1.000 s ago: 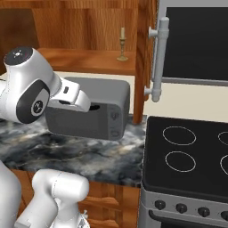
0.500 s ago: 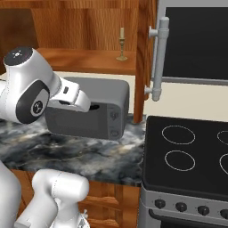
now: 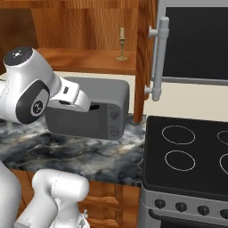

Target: Get the candle and the beer from the cabinet and move them to the dining counter.

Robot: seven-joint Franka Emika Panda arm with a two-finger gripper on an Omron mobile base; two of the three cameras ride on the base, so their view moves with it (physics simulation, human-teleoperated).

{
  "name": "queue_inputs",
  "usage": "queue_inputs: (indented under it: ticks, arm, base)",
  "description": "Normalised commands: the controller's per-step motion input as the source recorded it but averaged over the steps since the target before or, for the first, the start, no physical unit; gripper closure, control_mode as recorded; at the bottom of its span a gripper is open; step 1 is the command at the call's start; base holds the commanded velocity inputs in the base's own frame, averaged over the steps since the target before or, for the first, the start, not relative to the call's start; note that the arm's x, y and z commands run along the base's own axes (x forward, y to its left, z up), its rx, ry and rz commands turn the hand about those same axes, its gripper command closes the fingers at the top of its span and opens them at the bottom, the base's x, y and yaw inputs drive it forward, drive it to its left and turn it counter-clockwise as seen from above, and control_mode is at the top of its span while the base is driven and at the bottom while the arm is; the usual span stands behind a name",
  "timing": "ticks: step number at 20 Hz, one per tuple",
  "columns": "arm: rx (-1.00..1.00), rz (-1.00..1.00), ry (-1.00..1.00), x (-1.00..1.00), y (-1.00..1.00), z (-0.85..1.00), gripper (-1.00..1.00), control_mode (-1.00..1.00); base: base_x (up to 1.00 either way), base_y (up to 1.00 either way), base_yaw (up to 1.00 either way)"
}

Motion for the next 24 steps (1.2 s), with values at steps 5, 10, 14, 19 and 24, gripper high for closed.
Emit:
queue_inputs:
  ticks: [5,10,14,19,24]
  arm:
    - [0.00,0.00,-0.02,0.00,0.01,0.07,-1.00,-1.00]
    - [0.00,0.00,-0.23,-0.03,0.08,0.58,-1.00,-1.00]
    - [0.00,0.00,-0.31,-0.01,0.00,0.71,-1.00,-1.00]
    - [0.00,0.00,-0.23,0.00,0.00,0.52,-1.00,-1.00]
    - [-0.07,0.00,-0.19,0.00,0.00,0.27,-1.00,-1.00]
  base:
    - [0.00,0.00,0.00]
    - [0.00,0.00,0.00]
    - [0.00,0.00,0.00]
    - [0.00,0.00,0.00]
    - [0.00,0.00,0.00]
